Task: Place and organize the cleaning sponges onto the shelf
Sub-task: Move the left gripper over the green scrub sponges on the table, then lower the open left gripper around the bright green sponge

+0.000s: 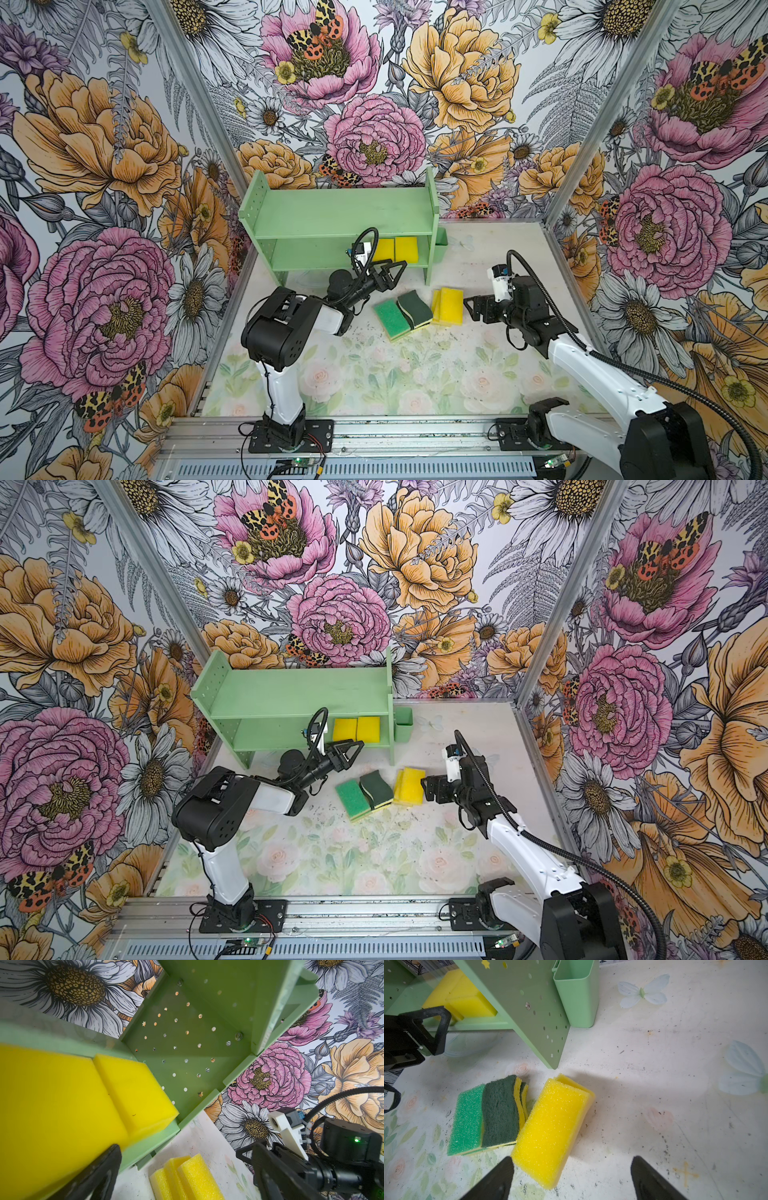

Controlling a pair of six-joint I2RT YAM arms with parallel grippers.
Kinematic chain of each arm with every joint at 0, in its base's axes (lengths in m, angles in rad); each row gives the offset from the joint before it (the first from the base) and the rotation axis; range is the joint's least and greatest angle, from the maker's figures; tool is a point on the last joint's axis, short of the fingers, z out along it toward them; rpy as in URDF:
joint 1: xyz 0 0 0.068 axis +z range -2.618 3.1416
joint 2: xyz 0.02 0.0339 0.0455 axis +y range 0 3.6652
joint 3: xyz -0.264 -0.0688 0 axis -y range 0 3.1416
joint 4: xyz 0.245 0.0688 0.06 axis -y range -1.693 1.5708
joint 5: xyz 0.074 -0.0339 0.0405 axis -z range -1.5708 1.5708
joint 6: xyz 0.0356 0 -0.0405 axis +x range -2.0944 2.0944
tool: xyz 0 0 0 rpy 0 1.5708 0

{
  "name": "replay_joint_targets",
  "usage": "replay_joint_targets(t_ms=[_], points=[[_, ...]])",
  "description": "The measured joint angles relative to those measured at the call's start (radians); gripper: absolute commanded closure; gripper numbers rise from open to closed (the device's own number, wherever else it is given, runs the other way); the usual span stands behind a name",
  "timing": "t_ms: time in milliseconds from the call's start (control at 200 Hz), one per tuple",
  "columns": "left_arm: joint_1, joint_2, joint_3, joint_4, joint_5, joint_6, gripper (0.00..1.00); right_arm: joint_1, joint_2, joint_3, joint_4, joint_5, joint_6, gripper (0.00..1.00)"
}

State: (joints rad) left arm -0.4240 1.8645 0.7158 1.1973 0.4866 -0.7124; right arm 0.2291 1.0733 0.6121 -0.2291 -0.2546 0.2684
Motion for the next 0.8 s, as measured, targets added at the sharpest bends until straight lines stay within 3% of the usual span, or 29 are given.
replay_joint_targets(t_ms=[210,340,610,801], points=[[-0.055,-0.114,-0.024,-0.108,-0.056,0.066,0.01,-0.001,-0.009,0.0,-0.001,0.0,0.0,0.1],[-0.108,-0.245,-0.071,-0.21,-0.146,0.108,0.01,-0.002,-0.017,0.0,-0.002,-0.009,0.0,0.1],[-0.376,-0.535,-0.011,-0.766,-0.575,0.232,0.01,-0.002,-0.018,0.0,-0.003,-0.05,0.005,0.1],[-0.441,-0.597,0.013,-1.071,-0.827,0.129,0.01,0.002,-0.018,0.0,-0.003,-0.056,0.028,0.1]])
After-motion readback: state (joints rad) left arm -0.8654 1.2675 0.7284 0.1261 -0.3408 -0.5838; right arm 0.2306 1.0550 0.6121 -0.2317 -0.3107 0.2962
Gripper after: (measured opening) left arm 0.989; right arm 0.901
